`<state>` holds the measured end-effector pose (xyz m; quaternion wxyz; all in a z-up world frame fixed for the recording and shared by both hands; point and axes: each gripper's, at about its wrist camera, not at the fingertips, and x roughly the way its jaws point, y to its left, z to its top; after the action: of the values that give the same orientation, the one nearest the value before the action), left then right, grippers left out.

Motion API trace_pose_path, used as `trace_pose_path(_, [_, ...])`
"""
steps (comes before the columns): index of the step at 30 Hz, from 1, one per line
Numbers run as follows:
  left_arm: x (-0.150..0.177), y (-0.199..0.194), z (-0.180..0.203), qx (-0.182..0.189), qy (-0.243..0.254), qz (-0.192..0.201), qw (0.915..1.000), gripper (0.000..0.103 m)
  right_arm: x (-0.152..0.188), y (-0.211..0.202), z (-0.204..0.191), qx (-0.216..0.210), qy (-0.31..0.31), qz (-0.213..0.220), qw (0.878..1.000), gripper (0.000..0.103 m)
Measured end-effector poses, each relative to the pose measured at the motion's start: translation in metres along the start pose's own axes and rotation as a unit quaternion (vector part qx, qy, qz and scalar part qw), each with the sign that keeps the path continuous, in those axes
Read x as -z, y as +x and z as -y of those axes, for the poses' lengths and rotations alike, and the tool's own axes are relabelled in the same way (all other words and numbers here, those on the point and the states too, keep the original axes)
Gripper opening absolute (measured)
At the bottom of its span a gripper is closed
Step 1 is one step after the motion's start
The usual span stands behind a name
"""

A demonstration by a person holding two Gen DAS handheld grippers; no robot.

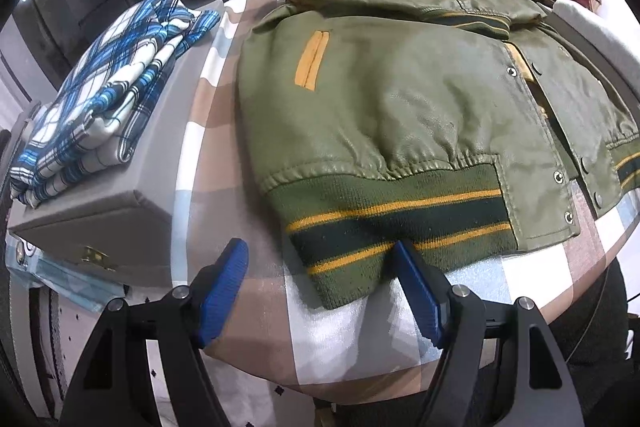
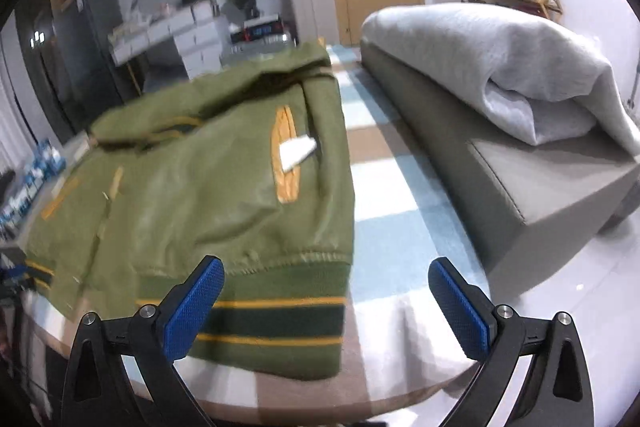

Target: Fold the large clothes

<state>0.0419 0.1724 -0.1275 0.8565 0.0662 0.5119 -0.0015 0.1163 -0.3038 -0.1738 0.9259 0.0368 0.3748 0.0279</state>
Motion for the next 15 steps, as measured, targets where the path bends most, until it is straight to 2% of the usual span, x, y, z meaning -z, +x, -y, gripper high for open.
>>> trace_pose_path(2, [-0.0008,0.0011,-0.0015,0.005,-0.004,-0.002,1.0,0.071,-0.0001,0.0004,0.0015,-0.009,-0.005,-0.004,1.0,0.103])
trace_pose_path(7, [0.0011,0.0001,-0.001,0.005,-0.008,0.002,1.0,0.071,-0.0037,-0.0014,0.0016,0.006,-0.009,0.005,1.0,0.103])
trace_pose_path(10, [0.0018,-0.0006,-0.0013,0.006,-0.008,0.003,0.9999,0.071,-0.0048,-0.0011,-0.0029,0.011,-0.032,0.006,0.999,0.103])
trace_pose_path(12, [0.0026,-0.0008,-0.0021,0.008,-0.01,0.005,0.9999,0.071,-0.0043,-0.0039,-0.0059,-0.005,-0.046,0.015,0.999,0.103])
trace_pose_path(13, [0.0028,-0.0007,-0.0029,0.009,-0.01,0.005,0.9999,0.071,-0.0041,-0.0045,-0.0057,-0.025,-0.047,0.014,0.998,0.103])
trace_pose_path(15, [0.0036,-0.0008,-0.0034,0.012,-0.013,0.005,0.9998,0.071,-0.0048,-0.0007,-0.0026,-0.051,-0.034,0.006,0.998,0.103])
